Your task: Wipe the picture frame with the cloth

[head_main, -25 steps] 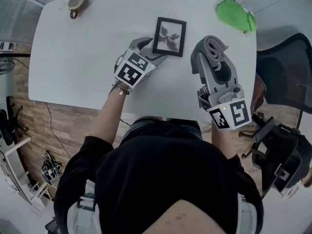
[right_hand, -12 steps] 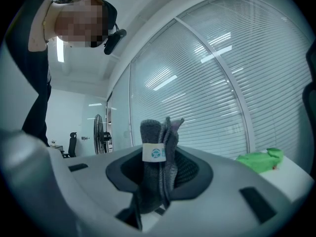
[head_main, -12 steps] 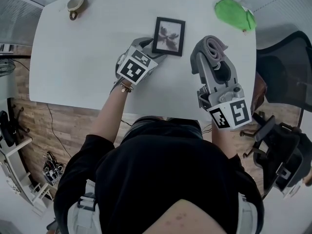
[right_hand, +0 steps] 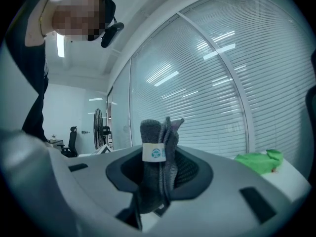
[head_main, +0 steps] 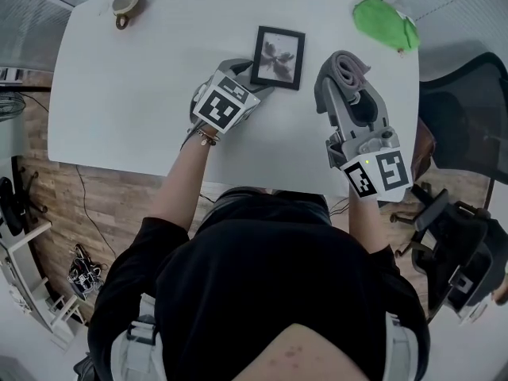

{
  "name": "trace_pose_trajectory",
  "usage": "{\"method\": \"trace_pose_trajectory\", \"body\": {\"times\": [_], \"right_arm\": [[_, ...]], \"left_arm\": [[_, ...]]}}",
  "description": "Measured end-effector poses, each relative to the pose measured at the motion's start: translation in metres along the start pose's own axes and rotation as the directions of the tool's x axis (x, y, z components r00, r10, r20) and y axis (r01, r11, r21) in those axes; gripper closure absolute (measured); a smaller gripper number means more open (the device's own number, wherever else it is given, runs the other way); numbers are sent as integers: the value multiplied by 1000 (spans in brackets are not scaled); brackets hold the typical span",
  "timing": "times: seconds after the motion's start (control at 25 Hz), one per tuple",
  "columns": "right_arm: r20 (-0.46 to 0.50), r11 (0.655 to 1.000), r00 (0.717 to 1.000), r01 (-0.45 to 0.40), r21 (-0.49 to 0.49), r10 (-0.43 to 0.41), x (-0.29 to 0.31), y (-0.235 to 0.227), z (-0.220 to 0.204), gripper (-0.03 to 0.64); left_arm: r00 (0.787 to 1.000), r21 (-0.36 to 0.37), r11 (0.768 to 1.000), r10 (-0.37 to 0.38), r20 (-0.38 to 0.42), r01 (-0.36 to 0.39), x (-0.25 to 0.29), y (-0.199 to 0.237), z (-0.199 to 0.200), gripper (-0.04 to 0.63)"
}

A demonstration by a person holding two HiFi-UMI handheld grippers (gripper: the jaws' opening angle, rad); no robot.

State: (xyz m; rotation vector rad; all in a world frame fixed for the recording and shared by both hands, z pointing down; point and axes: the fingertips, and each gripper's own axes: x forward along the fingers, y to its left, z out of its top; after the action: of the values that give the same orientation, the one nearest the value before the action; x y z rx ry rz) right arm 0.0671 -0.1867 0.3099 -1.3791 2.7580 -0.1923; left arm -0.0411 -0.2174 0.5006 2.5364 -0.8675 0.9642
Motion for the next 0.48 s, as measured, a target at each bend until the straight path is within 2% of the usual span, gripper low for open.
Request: {"method": "trace_pose_trajectory", "body": {"times": [0.16,0.24,0.36,0.48], "right_arm": [[-92,987,996,-1,-162,-14,24,-22,-13,497],[-162,978,987,-16,-208,-18,40,-35,-25,497],[-274,973,961,-41,-227,-24,62,-51,-47,497],[-379,945,924,-78,-316,-50,77,-63,-73,497]], "left_arm": [[1000,3,1000,6,2,-6,1,1,0,282],[1000,4,1000,9,3,-9,1,2,-1,282],[1000,7,1000,14,1,-14,2,0,0,282],[1000,18,1000,19,5,-19,4,0,0,281]]}}
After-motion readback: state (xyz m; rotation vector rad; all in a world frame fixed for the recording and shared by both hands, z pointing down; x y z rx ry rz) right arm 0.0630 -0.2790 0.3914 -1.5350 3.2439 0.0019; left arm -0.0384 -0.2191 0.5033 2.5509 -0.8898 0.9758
